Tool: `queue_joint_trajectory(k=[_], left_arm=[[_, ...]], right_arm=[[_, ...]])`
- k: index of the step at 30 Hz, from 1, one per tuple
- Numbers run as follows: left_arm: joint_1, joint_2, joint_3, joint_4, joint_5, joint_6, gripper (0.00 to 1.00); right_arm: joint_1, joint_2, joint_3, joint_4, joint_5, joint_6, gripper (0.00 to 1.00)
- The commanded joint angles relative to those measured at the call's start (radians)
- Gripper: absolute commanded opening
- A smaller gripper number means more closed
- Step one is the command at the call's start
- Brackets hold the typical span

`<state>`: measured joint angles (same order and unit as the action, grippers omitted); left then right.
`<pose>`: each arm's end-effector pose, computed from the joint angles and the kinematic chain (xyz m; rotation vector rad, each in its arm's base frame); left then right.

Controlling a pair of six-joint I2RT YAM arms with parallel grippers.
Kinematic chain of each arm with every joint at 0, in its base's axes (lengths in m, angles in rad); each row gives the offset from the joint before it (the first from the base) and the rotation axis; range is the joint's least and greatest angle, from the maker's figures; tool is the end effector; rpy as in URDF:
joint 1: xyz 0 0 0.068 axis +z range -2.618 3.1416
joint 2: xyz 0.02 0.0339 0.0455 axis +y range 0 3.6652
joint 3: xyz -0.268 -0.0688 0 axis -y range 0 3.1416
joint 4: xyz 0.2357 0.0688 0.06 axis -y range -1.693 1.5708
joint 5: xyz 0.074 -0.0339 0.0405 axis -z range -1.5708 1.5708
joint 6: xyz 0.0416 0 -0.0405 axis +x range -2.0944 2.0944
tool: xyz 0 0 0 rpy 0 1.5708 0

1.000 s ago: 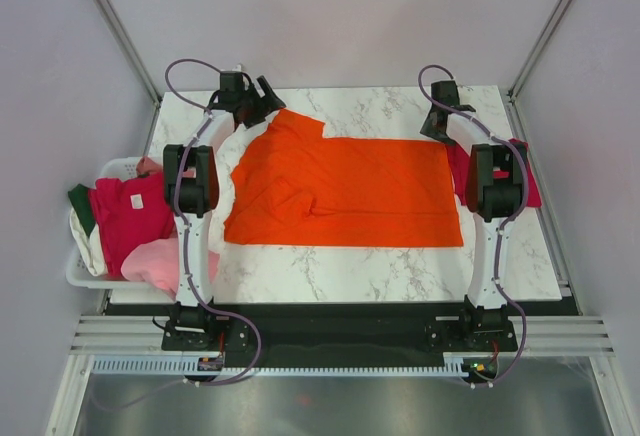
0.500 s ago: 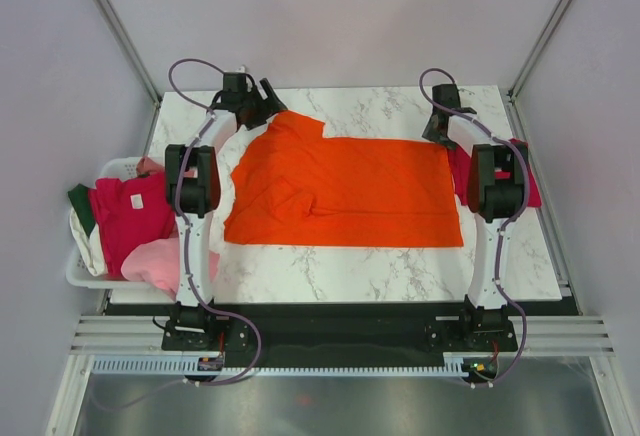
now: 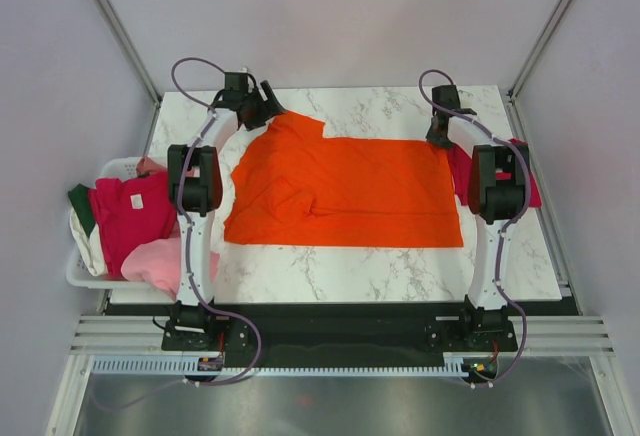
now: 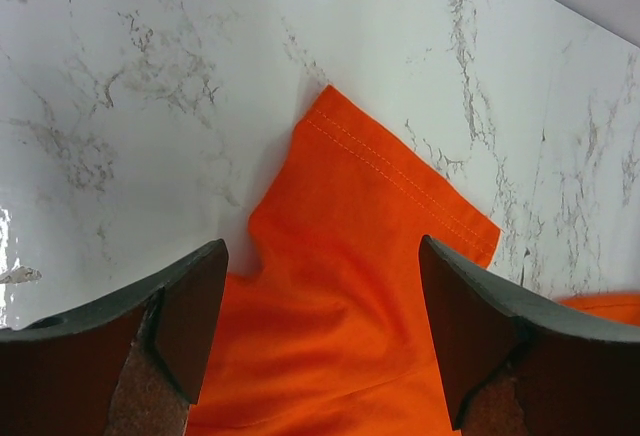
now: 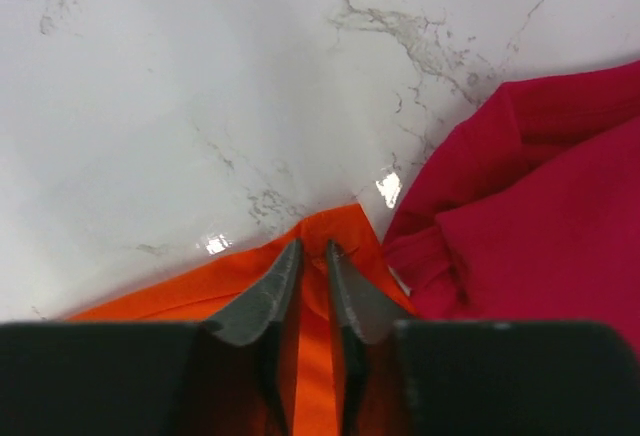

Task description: Fold and stack the t-shirts

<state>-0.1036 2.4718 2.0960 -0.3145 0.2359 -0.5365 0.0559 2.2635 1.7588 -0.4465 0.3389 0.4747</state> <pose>0.5556 -0.0675 0.1763 -0.3697 2.2807 -0.6014 0.4922 0.0137 0.1661 0.6413 2.3713 -0.1991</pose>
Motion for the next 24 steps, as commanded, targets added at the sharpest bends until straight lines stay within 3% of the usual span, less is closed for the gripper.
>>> queue_joint_trajectory(k=[1,7,10,13,14,20,24], left_arm=[[-0.005,0.041,0.067,-0.041,-0.018,0.055,0.84],[-0.002,0.098,0.157,-0.097,-0.021,0.05,0.74],[0.011,0.114,0.171,-0.103,0.008,0.0,0.66],[0.016,0.136,0.194,-0.104,0.028,-0.01,0.49],[0.018,0.139,0.199,-0.104,0.029,-0.011,0.37],[0.031,0.131,0.2,-0.089,0.042,-0.011,0.02],[0.053,0.108,0.171,-0.075,0.043,-0.014,0.02]], right_arm=[[0.018,-0.025,0.022,0.0,-0.029,-0.004,0.2],[0.027,-0.004,0.047,0.003,-0.058,-0.005,0.01],[0.036,0.011,0.062,0.006,-0.064,-0.001,0.0],[0.044,0.028,0.082,0.005,-0.074,-0.001,0.0],[0.047,0.03,0.085,0.003,-0.072,-0.001,0.0],[0.047,0.022,0.087,0.005,-0.067,-0.001,0.0],[0.048,0.03,0.096,0.005,-0.069,-0.001,0.0]])
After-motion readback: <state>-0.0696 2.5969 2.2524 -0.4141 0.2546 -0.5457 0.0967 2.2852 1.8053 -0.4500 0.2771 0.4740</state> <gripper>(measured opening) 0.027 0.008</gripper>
